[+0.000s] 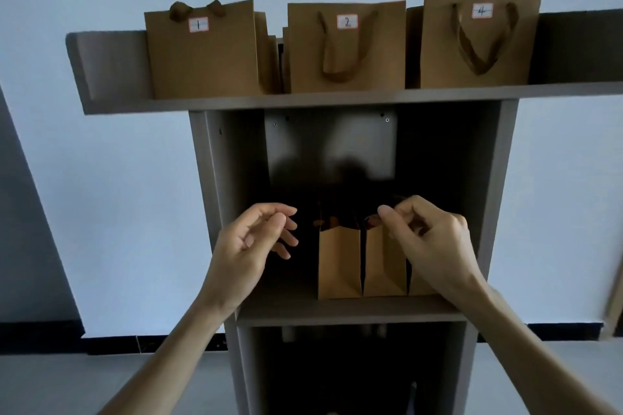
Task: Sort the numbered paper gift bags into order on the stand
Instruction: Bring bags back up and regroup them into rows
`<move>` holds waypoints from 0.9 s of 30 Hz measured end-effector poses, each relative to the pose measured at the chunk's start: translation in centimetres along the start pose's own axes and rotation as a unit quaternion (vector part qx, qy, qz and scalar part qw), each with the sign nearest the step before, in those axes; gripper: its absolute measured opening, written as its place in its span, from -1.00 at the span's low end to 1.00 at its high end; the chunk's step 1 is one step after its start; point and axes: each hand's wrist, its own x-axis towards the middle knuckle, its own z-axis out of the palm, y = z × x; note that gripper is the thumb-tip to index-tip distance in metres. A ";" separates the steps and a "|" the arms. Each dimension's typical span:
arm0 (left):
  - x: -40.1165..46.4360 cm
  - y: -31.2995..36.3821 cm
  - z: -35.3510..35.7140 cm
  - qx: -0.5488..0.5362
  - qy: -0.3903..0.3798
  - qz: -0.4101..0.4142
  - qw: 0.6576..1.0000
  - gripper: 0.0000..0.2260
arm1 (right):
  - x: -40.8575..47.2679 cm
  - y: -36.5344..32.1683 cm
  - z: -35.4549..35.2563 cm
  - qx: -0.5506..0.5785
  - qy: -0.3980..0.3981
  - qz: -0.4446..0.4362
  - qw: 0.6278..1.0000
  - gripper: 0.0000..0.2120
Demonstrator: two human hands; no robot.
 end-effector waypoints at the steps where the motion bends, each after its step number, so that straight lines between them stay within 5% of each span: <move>1: 0.9 1.2 -0.4 0.003 -0.001 0.004 1.000 -0.84 | 1.2 -0.9 -0.5 0.002 0.001 -0.005 1.000 -0.67; 8: 8.3 9.6 -2.7 0.025 -0.020 -0.021 0.999 -0.83 | 10.3 -7.8 -4.4 -0.054 -0.022 -0.090 0.994 -0.78; 27: 23.6 25.3 -6.5 -0.003 -0.060 -0.159 0.985 -0.84 | 31.0 -20.6 -11.4 0.022 -0.176 -0.029 0.984 -0.92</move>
